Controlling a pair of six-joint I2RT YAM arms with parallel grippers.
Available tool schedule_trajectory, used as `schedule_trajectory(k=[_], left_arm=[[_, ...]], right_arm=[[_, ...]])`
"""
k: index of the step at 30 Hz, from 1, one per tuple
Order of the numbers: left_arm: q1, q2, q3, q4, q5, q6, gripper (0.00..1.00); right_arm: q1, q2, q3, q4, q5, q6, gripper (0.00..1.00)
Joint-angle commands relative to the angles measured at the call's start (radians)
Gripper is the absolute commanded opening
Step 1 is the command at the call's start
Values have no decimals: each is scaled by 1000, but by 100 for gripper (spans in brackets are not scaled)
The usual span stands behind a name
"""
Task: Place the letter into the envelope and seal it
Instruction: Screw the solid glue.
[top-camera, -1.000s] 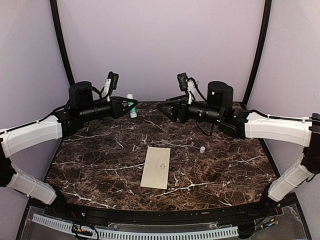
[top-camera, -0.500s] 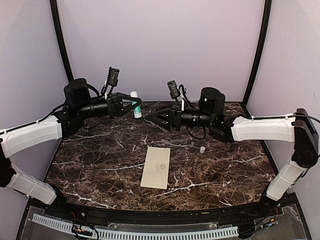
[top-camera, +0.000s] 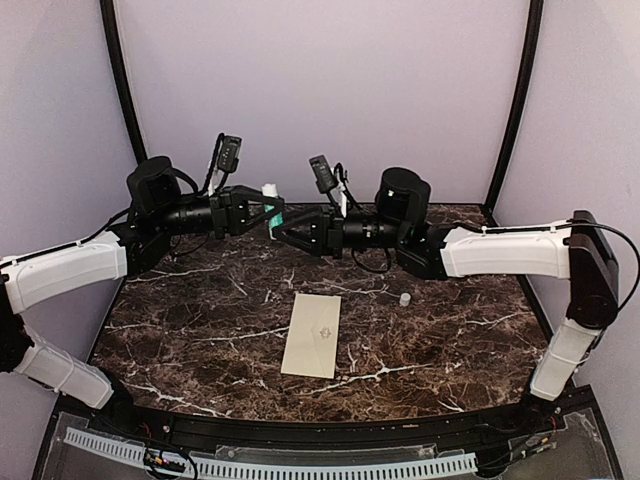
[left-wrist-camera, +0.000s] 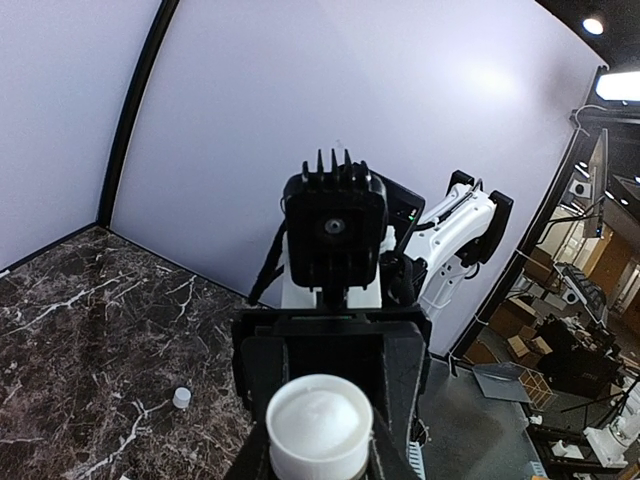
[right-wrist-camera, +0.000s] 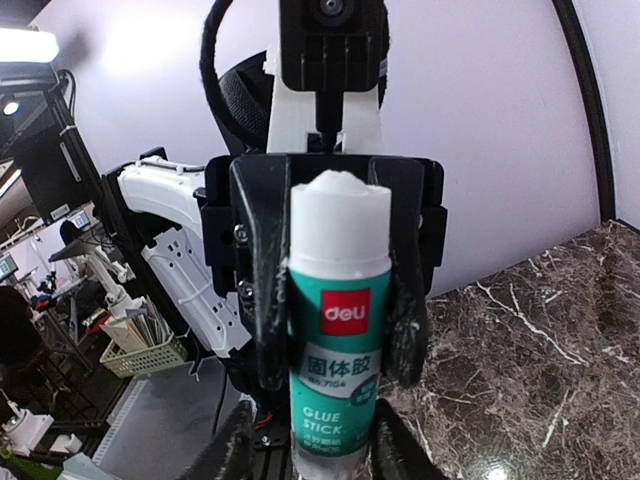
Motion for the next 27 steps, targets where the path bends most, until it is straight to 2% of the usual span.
schedule_trajectory(k=[1,7,11,14,15,18,20,23,27], left_arm=[[-2,-15,-9,42,20,0,0],[-1,-22,-6,5,-15,36,0],[-3,-31,-7,-35,-54,82,0],[-15,-44,-5,-135,-189,148,0],[-26,-48,3,-158,-263,189,0],[-48,-52,14,-240,-371,239,0],[-58,-54,12,-256,-432,245,0],[-73,-51,12,-289,-540,247,0],[-79,-36,11,-301,-582,228,0]], right_arm=[[8,24,24,49,-9,17,31],[9,14,24,0,44,-10,17],[11,-11,16,-26,103,-22,12],[12,-22,23,-76,159,-38,7],[14,-27,30,-99,186,-45,7],[20,-30,53,-156,271,-59,6],[41,-26,91,-225,354,-83,5],[97,-4,187,-367,556,-146,6],[153,51,309,-489,766,-155,5]])
